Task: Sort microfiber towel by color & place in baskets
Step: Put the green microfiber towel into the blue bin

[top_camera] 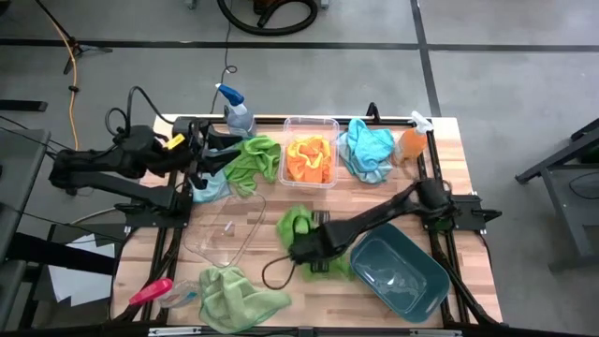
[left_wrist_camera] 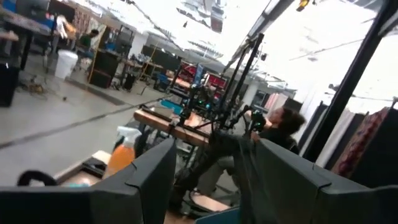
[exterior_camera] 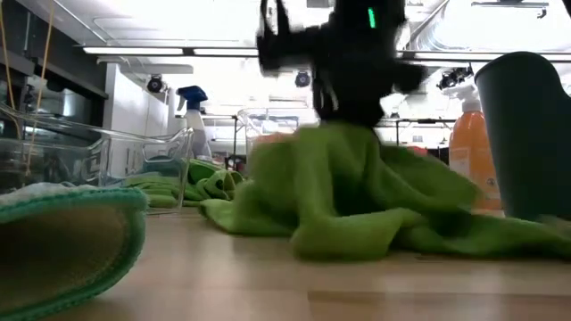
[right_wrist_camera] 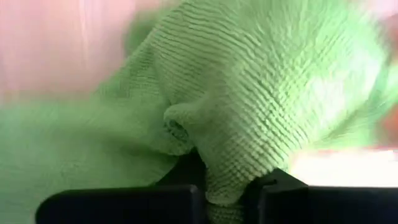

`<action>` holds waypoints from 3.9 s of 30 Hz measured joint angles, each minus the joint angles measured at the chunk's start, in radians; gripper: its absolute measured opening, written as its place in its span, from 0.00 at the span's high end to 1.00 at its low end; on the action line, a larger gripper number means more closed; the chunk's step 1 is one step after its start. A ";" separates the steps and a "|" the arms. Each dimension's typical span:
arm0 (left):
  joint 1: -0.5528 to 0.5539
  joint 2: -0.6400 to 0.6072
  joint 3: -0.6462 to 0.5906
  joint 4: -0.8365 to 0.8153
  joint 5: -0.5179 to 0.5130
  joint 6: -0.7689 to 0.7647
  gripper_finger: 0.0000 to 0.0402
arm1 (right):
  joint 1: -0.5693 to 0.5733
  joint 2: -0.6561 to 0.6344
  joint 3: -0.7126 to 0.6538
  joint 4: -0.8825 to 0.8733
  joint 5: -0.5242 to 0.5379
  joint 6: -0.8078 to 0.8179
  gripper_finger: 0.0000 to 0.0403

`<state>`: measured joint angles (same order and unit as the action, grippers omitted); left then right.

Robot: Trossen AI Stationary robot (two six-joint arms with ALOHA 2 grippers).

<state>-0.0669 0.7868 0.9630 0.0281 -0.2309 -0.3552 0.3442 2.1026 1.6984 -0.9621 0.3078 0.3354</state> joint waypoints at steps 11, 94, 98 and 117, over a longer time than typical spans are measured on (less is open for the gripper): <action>-0.041 0.110 0.000 0.059 -0.024 -0.064 0.48 | 0.029 -0.459 0.008 -0.010 0.192 -0.035 0.98; -0.079 0.190 0.000 0.106 -0.023 -0.034 0.48 | 0.465 -0.466 -0.530 -0.155 -0.265 0.338 0.84; -0.079 0.190 0.000 0.106 -0.023 -0.034 0.48 | 0.449 -0.466 -0.568 -0.113 -0.283 0.341 0.82; -0.080 0.190 0.000 0.181 -0.023 0.011 0.48 | 0.432 -0.465 -0.443 -0.287 -0.319 0.230 0.31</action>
<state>-0.1467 0.9771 0.9627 0.2092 -0.2543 -0.3443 0.7765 1.6375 1.2552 -1.2493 -0.0110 0.5656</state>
